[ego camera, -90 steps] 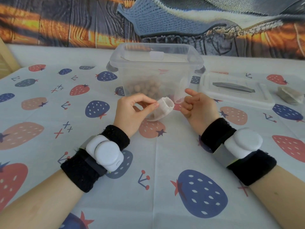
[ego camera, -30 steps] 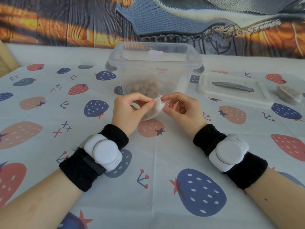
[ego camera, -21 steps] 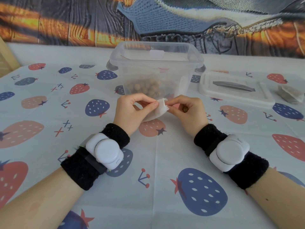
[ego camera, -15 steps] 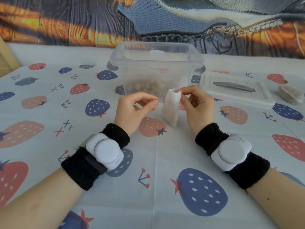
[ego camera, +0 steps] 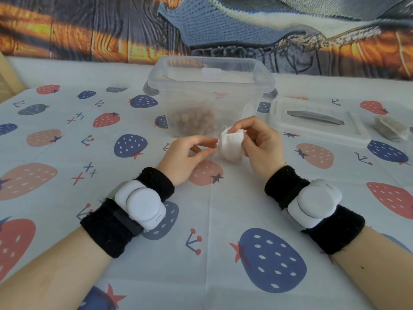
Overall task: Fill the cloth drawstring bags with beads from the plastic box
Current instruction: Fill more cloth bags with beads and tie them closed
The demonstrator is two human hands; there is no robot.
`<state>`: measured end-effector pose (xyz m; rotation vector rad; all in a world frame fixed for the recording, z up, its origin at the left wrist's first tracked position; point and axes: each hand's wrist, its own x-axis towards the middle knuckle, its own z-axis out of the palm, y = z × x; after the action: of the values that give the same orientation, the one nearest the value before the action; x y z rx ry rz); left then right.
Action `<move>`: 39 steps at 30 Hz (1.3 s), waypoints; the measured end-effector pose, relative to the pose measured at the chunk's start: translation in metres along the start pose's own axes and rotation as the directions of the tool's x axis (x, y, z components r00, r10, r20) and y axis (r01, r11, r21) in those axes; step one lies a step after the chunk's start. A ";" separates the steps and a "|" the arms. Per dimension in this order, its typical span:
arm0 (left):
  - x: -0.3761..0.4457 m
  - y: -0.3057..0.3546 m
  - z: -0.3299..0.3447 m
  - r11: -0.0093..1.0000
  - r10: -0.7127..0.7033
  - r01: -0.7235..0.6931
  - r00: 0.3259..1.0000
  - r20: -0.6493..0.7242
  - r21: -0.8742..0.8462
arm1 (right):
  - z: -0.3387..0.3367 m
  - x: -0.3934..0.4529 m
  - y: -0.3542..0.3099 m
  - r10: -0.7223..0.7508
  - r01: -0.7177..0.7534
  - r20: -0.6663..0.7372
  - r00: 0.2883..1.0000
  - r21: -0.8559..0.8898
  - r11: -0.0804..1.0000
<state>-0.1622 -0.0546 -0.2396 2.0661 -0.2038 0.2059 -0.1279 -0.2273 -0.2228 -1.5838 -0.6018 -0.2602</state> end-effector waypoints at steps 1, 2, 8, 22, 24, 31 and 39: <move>0.000 0.000 0.000 1.000 -0.004 0.004 0.999 0.032 -0.006 | 0.000 0.000 -0.001 0.012 -0.012 0.027 1.000 0.027 1.000; 0.000 0.001 -0.001 1.000 -0.003 0.004 0.997 0.073 -0.024 | 0.000 0.000 -0.001 0.023 -0.026 0.046 0.999 0.047 0.999; -0.002 0.004 -0.002 0.998 -0.010 0.020 0.989 0.150 -0.062 | -0.001 0.001 0.002 0.032 -0.034 0.058 0.998 0.035 0.999; -0.003 0.002 -0.001 1.000 0.026 -0.026 0.999 0.044 -0.012 | -0.002 0.006 0.004 0.351 -0.298 -0.150 0.924 0.288 0.910; -0.003 0.004 -0.002 0.999 0.035 -0.035 0.999 0.015 0.004 | -0.001 0.004 0.000 0.307 -0.263 -0.162 0.938 0.248 0.933; -0.005 0.008 -0.002 0.998 0.033 -0.029 0.995 -0.089 0.051 | 0.003 -0.006 -0.010 -0.110 0.096 -0.078 0.991 -0.165 0.982; -0.005 0.010 -0.003 0.996 0.056 -0.049 0.993 -0.106 0.073 | 0.005 -0.007 -0.005 -0.113 0.129 0.083 0.990 -0.232 0.964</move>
<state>-0.1696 -0.0565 -0.2307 2.1144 -0.1872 0.3604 -0.1376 -0.2236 -0.2234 -1.7941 -0.7445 -0.3816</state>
